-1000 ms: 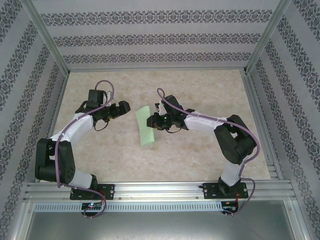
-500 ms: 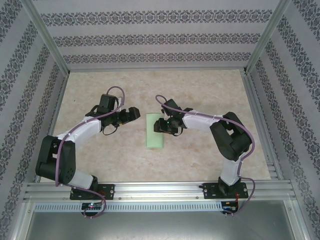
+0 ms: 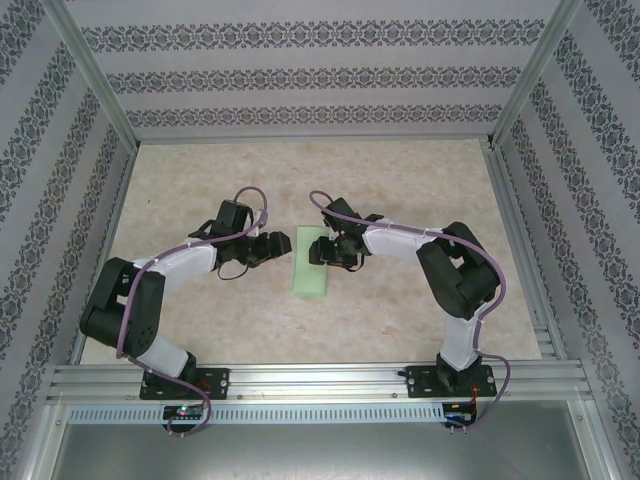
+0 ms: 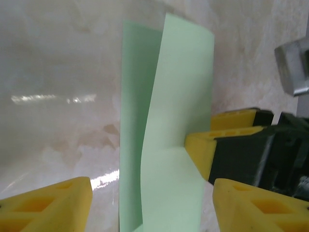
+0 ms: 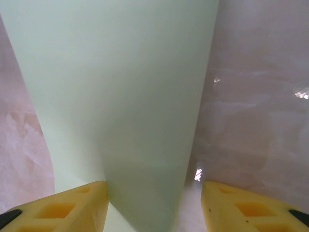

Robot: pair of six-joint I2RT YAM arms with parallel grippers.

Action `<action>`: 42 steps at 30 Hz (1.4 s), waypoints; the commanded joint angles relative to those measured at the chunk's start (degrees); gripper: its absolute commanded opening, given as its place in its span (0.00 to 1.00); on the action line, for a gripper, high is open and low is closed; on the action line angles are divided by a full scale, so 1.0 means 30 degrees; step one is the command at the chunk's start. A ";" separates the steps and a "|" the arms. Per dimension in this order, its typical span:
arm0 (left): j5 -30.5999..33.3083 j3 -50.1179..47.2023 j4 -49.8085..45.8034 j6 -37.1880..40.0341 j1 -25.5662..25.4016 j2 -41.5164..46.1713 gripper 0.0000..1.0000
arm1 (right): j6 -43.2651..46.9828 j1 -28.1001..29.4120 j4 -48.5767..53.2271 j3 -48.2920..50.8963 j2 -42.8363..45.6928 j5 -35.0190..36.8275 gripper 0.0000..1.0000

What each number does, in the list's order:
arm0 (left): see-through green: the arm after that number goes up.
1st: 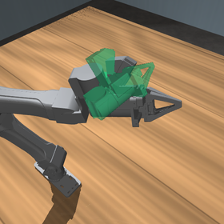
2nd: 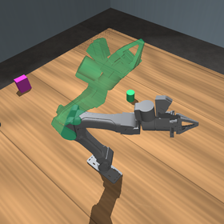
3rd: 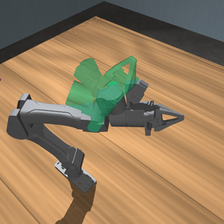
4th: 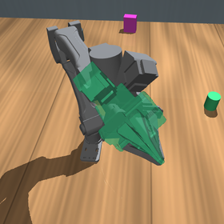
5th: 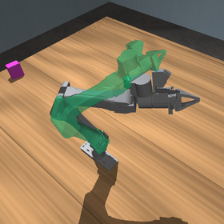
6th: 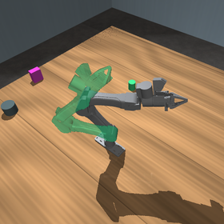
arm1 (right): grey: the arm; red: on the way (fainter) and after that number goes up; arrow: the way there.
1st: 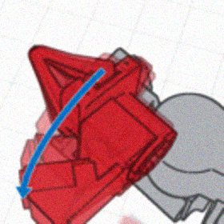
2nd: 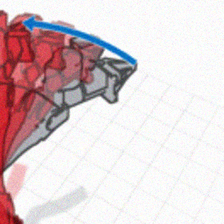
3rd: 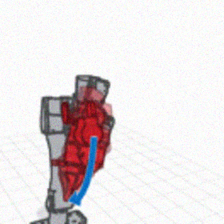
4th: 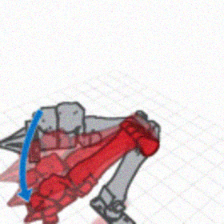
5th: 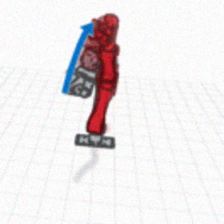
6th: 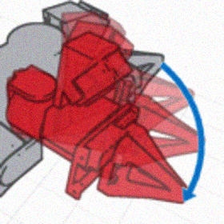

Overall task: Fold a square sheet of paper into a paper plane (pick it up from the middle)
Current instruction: First fold in half a square sheet of paper at the center of the table.

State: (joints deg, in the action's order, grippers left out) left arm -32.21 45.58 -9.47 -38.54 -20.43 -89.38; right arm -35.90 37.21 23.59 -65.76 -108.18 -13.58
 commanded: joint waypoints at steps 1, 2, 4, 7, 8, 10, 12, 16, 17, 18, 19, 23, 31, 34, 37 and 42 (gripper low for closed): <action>-0.2066 -0.0637 0.1951 -0.0581 -0.0203 -0.0482 0.65 | -0.0169 -0.0187 -0.0195 -0.0263 -0.0182 -0.0313 0.54; -0.2378 -0.0800 0.2331 -0.0692 -0.0215 -0.0644 0.64 | -0.0232 -0.0243 -0.0273 -0.0232 -0.0151 -0.0495 0.54; -0.2993 -0.0979 0.3036 -0.0933 -0.0215 -0.1012 0.63 | -0.0394 -0.0272 -0.0483 -0.0131 0.0013 -0.0800 0.54; -0.3906 -0.1291 0.4403 -0.1497 -0.0247 -0.1581 0.61 | -0.0779 -0.0408 -0.1231 0.0278 0.0335 -0.1582 0.54; -0.4100 -0.1343 0.4707 -0.1582 -0.0247 -0.1748 0.61 | -0.0891 -0.0426 -0.1446 0.0425 0.0441 -0.1795 0.55; -0.4592 -0.1448 0.5351 -0.1758 -0.0274 -0.2183 0.60 | -0.1120 -0.0507 -0.1898 0.0711 0.0623 -0.2254 0.55; -0.4915 -0.1425 0.5672 -0.1804 -0.0320 -0.2509 0.59 | -0.1301 -0.0542 -0.2173 0.0950 0.0782 -0.2500 0.55; -0.5278 -0.1424 0.6245 -0.1910 -0.0412 -0.2870 0.55 | -0.1524 -0.0625 -0.2550 0.1255 0.0964 -0.2819 0.55; -0.5321 -0.1401 0.6320 -0.1917 -0.0424 -0.2942 0.55 | -0.1579 -0.0670 -0.2615 0.1318 0.1030 -0.2908 0.55; -0.5323 -0.1386 0.6323 -0.1867 -0.0465 -0.3030 0.55 | -0.1640 -0.0687 -0.2754 0.1382 0.1061 -0.2993 0.55; -0.5319 -0.1347 0.6268 -0.1804 -0.0513 -0.3129 0.55 | -0.1699 -0.0727 -0.2863 0.1484 0.1152 -0.3081 0.55; -0.5165 -0.1378 0.6338 -0.1774 -0.0514 -0.3384 0.56 | -0.1992 -0.0890 -0.3309 0.1787 0.1342 -0.3432 0.55; -0.5316 -0.1543 0.7469 -0.2088 -0.0773 -0.3164 0.43 | -0.2289 -0.1000 -0.3636 0.2026 0.1344 -0.3592 0.54; -0.5749 -0.1691 0.8252 -0.2340 -0.0799 -0.3051 0.26 | -0.2389 -0.1109 -0.3677 0.2189 0.1444 -0.3607 0.54; -0.5817 -0.1605 0.8423 -0.2330 -0.0790 -0.2960 0.12 | -0.2223 -0.1482 -0.3602 0.2512 0.1969 -0.3558 0.54; -0.5858 -0.1492 0.8565 -0.2328 -0.0997 -0.2959 0.01 | -0.1861 -0.2486 -0.3865 0.3703 0.3832 -0.3675 0.56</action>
State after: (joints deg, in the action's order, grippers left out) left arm -48.64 41.08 13.06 -45.60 -22.31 -98.76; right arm -42.09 31.33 13.82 -56.25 -101.03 -23.92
